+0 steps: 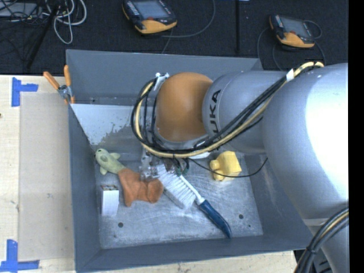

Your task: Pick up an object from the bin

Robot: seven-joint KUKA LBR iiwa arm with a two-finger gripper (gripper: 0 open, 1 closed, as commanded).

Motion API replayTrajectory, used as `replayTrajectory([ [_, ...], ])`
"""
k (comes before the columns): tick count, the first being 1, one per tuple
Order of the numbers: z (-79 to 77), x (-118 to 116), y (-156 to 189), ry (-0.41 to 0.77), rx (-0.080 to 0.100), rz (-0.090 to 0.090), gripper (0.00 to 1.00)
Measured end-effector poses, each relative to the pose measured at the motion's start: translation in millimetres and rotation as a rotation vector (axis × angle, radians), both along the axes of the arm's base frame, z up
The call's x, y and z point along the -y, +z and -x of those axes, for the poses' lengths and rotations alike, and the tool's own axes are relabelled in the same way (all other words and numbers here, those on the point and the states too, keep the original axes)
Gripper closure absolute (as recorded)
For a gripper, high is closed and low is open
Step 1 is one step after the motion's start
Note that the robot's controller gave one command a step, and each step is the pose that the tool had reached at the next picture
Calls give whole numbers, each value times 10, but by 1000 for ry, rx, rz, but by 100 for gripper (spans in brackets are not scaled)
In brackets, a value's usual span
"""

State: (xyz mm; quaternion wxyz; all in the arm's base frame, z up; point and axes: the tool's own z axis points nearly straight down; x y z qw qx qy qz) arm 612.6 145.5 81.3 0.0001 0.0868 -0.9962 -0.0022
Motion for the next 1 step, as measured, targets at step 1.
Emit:
replayTrajectory([
  [1, -1, 7, 88, 0, 1, 2, 100],
])
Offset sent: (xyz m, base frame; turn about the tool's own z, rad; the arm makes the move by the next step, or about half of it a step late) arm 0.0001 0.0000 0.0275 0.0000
